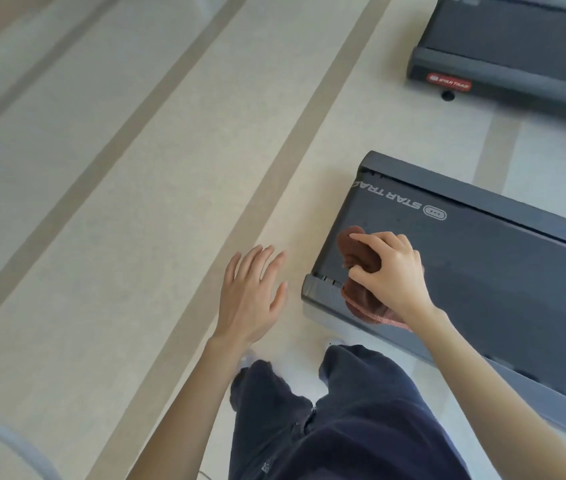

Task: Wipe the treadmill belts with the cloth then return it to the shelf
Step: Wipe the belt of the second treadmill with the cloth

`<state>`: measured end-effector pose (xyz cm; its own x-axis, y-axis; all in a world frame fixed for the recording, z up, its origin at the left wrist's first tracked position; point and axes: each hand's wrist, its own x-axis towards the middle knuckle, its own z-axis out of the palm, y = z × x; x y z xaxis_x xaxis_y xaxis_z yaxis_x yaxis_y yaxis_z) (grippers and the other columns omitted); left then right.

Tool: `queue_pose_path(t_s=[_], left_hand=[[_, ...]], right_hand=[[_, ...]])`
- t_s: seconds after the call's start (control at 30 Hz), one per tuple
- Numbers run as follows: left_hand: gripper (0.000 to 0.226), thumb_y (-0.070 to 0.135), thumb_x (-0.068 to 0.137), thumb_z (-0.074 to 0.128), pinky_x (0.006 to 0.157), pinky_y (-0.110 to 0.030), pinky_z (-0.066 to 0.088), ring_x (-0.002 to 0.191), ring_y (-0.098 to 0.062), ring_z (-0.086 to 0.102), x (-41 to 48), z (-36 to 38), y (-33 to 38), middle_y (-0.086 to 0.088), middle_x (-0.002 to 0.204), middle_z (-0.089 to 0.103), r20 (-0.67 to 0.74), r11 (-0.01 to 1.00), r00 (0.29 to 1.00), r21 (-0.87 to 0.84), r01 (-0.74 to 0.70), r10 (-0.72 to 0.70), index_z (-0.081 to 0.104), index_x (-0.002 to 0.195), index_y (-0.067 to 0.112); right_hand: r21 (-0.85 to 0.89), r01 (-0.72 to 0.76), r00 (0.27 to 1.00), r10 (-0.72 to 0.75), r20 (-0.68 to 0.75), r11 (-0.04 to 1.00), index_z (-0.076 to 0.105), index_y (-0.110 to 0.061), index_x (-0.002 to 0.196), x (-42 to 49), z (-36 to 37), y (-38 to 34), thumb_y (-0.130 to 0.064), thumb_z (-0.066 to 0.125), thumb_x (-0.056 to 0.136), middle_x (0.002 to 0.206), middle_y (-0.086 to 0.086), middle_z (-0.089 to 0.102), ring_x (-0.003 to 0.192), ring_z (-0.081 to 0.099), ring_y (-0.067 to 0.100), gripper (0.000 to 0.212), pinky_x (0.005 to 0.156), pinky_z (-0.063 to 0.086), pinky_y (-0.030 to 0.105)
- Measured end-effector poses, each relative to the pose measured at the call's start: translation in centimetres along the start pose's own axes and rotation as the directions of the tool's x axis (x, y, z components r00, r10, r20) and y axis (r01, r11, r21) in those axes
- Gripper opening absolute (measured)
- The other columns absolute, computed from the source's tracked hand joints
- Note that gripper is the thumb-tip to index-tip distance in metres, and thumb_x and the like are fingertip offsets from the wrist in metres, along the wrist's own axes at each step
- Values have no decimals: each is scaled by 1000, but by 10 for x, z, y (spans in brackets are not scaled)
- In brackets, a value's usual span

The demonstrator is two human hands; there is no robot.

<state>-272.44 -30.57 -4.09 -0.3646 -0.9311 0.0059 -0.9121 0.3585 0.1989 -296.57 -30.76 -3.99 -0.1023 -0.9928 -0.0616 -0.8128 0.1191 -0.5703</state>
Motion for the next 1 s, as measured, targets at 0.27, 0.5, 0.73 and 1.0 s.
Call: queue_pose_path(t_s=[0.27, 0.5, 0.73, 1.0], left_hand=[[46, 35, 91, 34, 107, -47, 33, 124, -24, 48, 4, -23, -146, -5, 131, 55, 31, 987, 987, -12, -158, 158, 53, 128, 16], [48, 34, 90, 35, 110, -46, 29, 127, -26, 45, 35, -39, -221, -7, 133, 53, 79, 956, 953, -49, -290, 293, 53, 130, 14], [43, 29, 88, 56, 109, -46, 32, 127, -24, 46, 112, -18, -216, -6, 134, 53, 61, 868, 871, -132, -478, 488, 53, 129, 17], [47, 32, 92, 45, 113, -42, 20, 134, -24, 35, 273, -38, -213, -6, 142, 44, 131, 824, 814, -44, -565, 566, 44, 137, 18]], right_hand=[[20, -157, 986, 158, -61, 987, 59, -30, 122, 20, 72, -113, -32, 66, 77, 116, -3, 59, 103, 45, 22, 46, 90, 39, 43], [58, -316, 933, 321, -160, 947, 61, -28, 120, 18, 96, -163, -26, 66, 76, 115, -3, 60, 103, 46, 23, 45, 91, 40, 46], [46, -450, 869, 450, -205, 892, 60, -30, 120, 58, 104, -155, -27, 66, 77, 115, -3, 59, 103, 45, 23, 44, 91, 41, 47], [108, -462, 846, 474, -245, 880, 59, -31, 120, 183, 94, -145, -30, 65, 77, 116, -2, 59, 103, 46, 23, 43, 89, 39, 42]])
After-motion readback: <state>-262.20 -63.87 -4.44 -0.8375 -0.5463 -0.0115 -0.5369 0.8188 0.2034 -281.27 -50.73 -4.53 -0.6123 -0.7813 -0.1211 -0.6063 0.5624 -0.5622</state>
